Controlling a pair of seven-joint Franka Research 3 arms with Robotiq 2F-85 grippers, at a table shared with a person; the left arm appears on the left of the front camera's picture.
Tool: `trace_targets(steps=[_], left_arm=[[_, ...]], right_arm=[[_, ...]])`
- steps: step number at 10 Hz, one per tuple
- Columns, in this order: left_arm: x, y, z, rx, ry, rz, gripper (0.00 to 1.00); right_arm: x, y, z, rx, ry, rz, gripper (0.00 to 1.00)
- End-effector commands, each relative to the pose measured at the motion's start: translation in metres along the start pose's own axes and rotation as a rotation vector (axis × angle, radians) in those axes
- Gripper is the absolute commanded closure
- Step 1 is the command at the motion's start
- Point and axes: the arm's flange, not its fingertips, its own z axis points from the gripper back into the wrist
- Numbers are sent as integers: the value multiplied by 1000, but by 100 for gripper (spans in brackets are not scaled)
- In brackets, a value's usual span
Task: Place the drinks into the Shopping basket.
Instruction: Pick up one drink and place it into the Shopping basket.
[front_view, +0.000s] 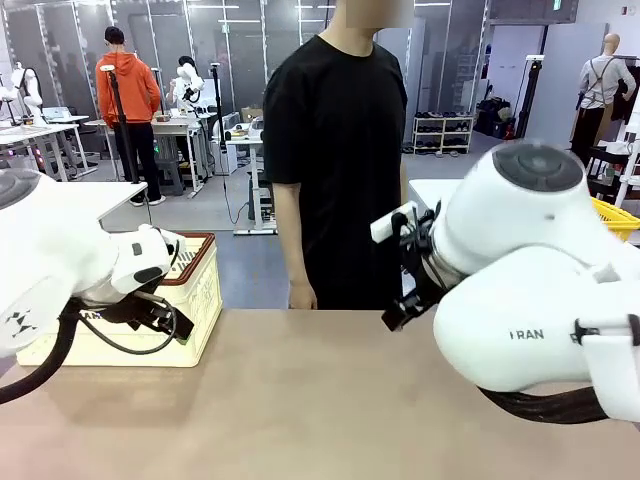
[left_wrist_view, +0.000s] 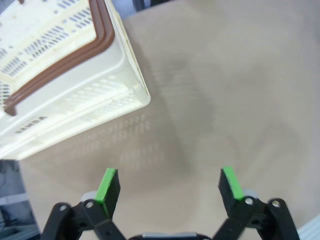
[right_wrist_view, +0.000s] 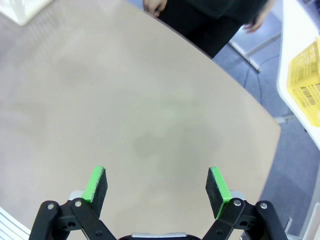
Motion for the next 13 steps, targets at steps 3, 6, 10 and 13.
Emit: trace_targets(steps=[3, 6, 10, 13], left_arm=[[-13, -22, 39, 38, -30, -18, 0], [-15, -26, 45, 42, -40, -41, 0], [-23, -17, 35, 92, -2, -182, 0], [-46, 24, 10, 85, 72, -70, 0]], right_arm=[[-4, 8, 37, -108, -11, -49, 0], [-11, 11, 40, -108, -10, -54, 0], [1, -4, 36, -102, -4, -66, 0], [-22, -41, 12, -98, 68, -188, 0]])
